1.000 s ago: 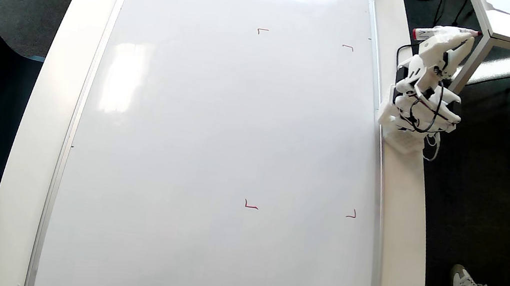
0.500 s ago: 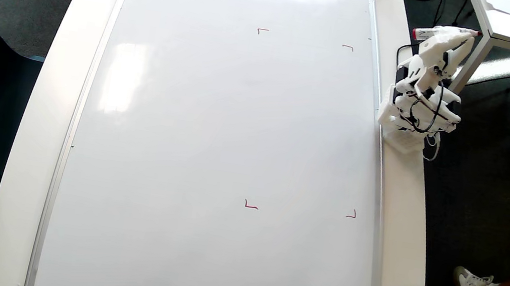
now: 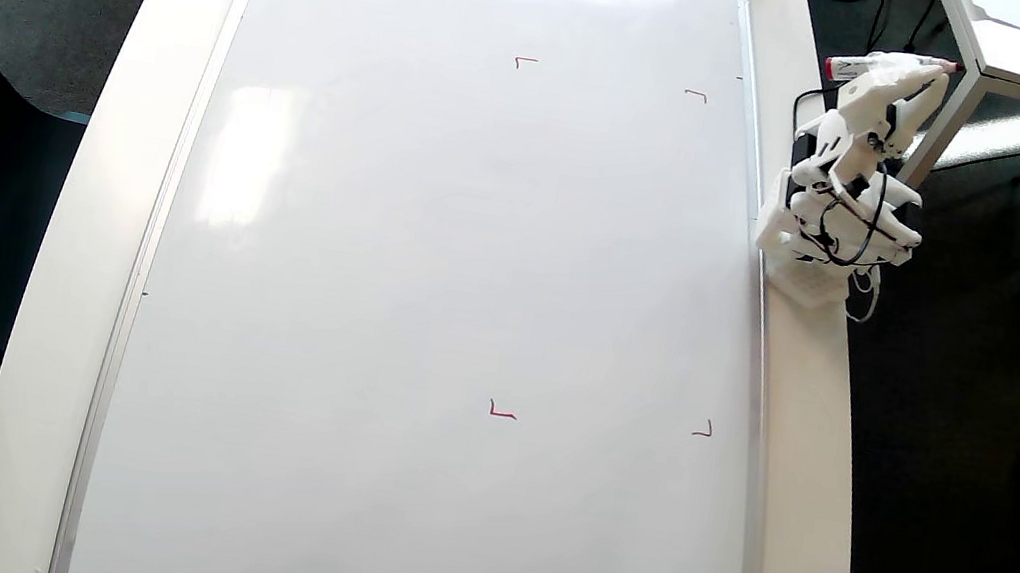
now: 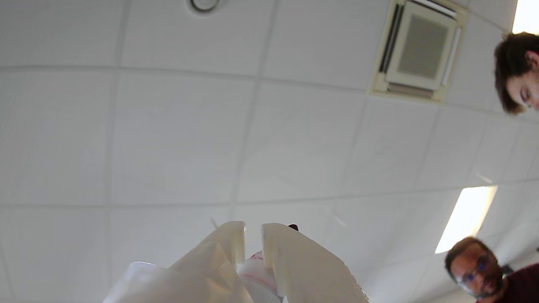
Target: Draw on a whiteboard a robot head using a pen attached to the gripper
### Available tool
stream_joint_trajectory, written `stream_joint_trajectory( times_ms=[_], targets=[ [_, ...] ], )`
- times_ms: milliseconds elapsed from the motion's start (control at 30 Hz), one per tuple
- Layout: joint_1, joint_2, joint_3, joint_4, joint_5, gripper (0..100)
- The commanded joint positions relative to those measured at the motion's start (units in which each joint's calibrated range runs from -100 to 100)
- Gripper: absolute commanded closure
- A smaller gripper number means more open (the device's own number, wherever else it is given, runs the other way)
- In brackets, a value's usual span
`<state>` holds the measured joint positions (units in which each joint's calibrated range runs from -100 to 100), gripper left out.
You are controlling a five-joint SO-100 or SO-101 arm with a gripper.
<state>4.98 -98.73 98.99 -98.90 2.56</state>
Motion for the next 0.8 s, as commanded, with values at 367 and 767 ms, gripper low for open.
stream_joint_trajectory(
  times_ms=[367,767],
  targets=[
    [0.73,0.41,0.19,1.07,0.33,99],
    [0.51,0.41,-17.88,32.96,-0.1,99]
  ],
)
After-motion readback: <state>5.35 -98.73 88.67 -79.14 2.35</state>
